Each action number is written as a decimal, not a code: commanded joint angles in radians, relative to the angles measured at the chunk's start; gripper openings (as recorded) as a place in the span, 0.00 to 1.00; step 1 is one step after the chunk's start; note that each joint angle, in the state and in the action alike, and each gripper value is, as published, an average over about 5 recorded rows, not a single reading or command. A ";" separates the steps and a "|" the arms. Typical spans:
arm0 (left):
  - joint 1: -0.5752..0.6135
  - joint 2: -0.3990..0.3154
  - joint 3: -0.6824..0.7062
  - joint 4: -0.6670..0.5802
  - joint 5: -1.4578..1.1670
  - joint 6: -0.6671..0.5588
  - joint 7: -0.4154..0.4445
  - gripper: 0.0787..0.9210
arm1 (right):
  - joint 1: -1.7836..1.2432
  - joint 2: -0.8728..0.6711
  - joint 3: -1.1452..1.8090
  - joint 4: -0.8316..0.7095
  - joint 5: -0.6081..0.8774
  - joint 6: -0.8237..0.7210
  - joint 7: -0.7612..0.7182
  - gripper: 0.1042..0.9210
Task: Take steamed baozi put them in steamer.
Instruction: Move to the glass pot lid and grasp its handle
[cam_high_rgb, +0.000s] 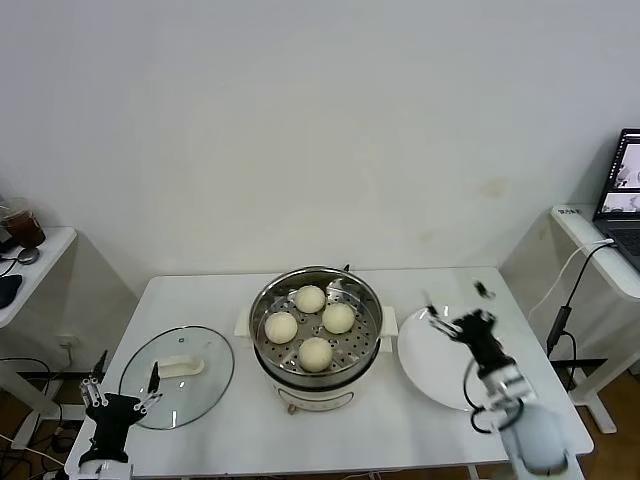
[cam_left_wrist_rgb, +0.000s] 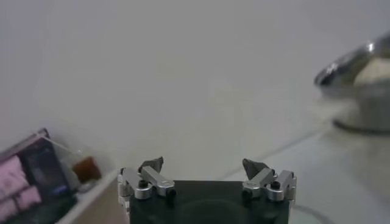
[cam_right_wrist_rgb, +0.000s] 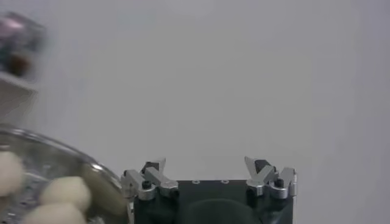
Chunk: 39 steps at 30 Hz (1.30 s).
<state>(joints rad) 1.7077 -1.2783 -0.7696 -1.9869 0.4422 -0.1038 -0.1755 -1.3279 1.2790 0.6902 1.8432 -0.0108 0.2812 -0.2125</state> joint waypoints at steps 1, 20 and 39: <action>0.030 0.115 -0.022 0.167 0.739 -0.136 -0.117 0.88 | -0.251 0.195 0.280 -0.001 0.078 -0.071 0.076 0.88; -0.273 0.205 0.140 0.437 0.886 -0.128 -0.039 0.88 | -0.306 0.215 0.159 -0.007 0.121 -0.169 -0.030 0.88; -0.498 0.203 0.183 0.635 0.886 -0.083 -0.016 0.88 | -0.330 0.225 0.147 0.008 0.108 -0.149 -0.048 0.88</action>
<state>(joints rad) 1.3152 -1.0837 -0.6025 -1.4581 1.3029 -0.1919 -0.1987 -1.6454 1.4978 0.8383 1.8445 0.0955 0.1369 -0.2550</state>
